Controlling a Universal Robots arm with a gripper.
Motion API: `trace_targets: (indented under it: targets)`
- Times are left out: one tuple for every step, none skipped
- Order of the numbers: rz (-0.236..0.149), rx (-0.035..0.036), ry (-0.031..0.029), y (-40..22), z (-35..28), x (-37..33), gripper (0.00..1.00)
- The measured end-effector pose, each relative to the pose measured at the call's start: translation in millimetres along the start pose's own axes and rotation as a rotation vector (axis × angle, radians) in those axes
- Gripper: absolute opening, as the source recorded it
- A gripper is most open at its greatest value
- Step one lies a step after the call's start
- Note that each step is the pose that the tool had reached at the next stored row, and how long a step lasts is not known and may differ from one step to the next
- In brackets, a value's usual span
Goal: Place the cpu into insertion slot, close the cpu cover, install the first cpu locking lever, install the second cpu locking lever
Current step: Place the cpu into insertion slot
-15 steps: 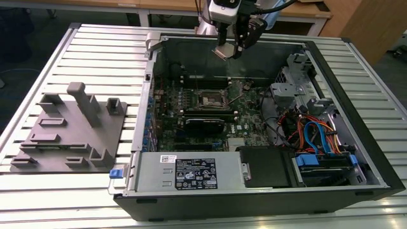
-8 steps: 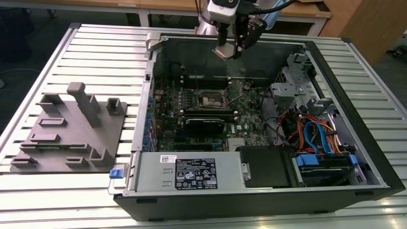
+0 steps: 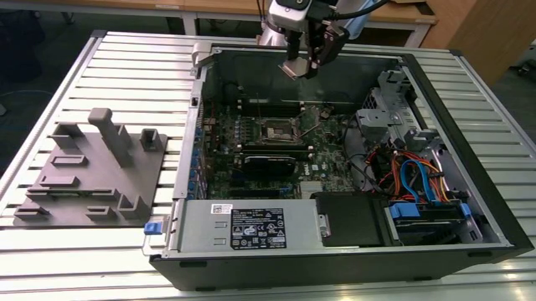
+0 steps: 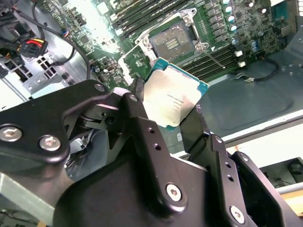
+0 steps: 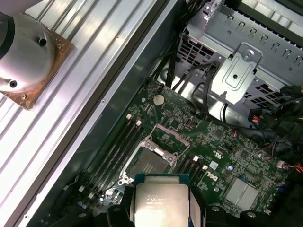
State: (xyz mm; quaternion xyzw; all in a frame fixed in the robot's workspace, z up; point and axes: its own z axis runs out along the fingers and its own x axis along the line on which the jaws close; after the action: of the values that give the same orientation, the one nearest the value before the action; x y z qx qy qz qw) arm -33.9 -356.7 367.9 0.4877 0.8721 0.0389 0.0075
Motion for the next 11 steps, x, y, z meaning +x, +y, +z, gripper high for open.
trace_targets:
  targets:
    - [0.002,0.0028,0.0018,0.0,0.4,0.0,0.54]
    - [0.005,0.0049,0.0029,-0.1,0.8,0.0,0.54]
    - [0.010,0.0057,0.0031,-0.1,1.2,0.0,0.54]
    - [0.018,0.0056,0.0026,-0.1,1.6,0.0,0.54]
    - [0.029,0.0053,0.0019,-0.2,2.2,-0.1,0.54]
    - [0.045,0.0049,0.0007,-0.2,2.8,-0.1,0.54]
    - [0.062,0.0045,-0.0006,-0.3,3.4,-0.1,0.54]
    - [0.080,0.0039,-0.0019,-0.3,4.1,-0.1,0.54]
    - [0.098,0.0035,-0.0032,-0.4,4.6,-0.1,0.54]
    - [0.115,0.0031,-0.0045,-0.4,5.1,-0.1,0.54]
    - [0.131,0.0026,-0.0056,-0.4,5.4,-0.1,0.54]
